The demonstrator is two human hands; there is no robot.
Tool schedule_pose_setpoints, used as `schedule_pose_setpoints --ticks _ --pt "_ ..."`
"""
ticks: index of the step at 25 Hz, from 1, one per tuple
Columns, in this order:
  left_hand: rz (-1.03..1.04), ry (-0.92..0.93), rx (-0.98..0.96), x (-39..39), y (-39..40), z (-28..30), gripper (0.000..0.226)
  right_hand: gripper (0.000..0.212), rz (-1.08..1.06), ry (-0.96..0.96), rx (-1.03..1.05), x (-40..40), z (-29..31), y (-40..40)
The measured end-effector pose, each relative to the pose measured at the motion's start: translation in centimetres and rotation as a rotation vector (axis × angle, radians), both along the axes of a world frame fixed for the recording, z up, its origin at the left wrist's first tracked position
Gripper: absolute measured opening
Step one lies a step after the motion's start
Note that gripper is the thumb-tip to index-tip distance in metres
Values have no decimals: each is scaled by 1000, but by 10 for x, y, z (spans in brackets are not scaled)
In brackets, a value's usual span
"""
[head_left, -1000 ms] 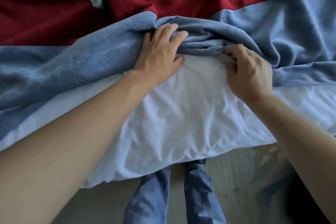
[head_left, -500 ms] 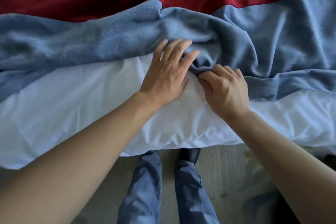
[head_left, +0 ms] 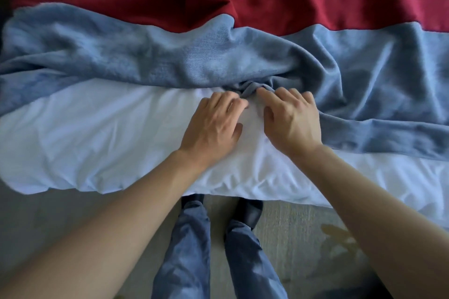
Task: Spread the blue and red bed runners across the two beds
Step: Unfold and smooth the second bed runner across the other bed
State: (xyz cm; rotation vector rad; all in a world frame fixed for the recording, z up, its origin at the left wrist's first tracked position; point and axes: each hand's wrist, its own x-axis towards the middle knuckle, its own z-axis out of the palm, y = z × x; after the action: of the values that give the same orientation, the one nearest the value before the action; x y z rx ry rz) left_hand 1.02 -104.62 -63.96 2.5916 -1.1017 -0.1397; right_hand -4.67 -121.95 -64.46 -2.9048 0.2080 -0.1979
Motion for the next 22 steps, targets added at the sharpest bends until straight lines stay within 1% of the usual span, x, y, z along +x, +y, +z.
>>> schedule_pose_setpoints --ticks 3,6,8,10,12,13,15,16,17,19,20,22 --pt "-27 83 -2 0 -14 1 43 27 78 -6 128 -26 5 -9" --pt "-59 155 97 -4 -24 -3 49 27 148 1 180 -51 9 -15" --pt "-64 150 151 -5 -21 -5 51 30 185 17 204 -60 10 -19" --pt "-70 105 151 -4 -12 -5 47 28 207 62 212 -62 11 -16" --pt "-74 27 120 -2 -3 -4 34 23 224 110 170 -58 13 -2" --pt "-73 -14 103 -2 0 -4 25 25 230 128 140 -55 13 8" --pt "-82 -71 86 -3 4 -3 9 35 196 161 103 -51 13 27" --pt "-103 -82 75 -3 5 -1 7 36 164 180 115 -51 14 34" --pt "-143 -78 66 -3 6 0 8 30 141 195 141 -54 14 37" --pt "-260 -10 55 -6 10 6 11 9 151 198 169 -63 17 37" --pt "-305 37 45 -3 13 10 13 14 160 192 177 -62 22 36" --pt "-324 82 -20 16 13 24 15 31 137 165 192 -38 34 32"
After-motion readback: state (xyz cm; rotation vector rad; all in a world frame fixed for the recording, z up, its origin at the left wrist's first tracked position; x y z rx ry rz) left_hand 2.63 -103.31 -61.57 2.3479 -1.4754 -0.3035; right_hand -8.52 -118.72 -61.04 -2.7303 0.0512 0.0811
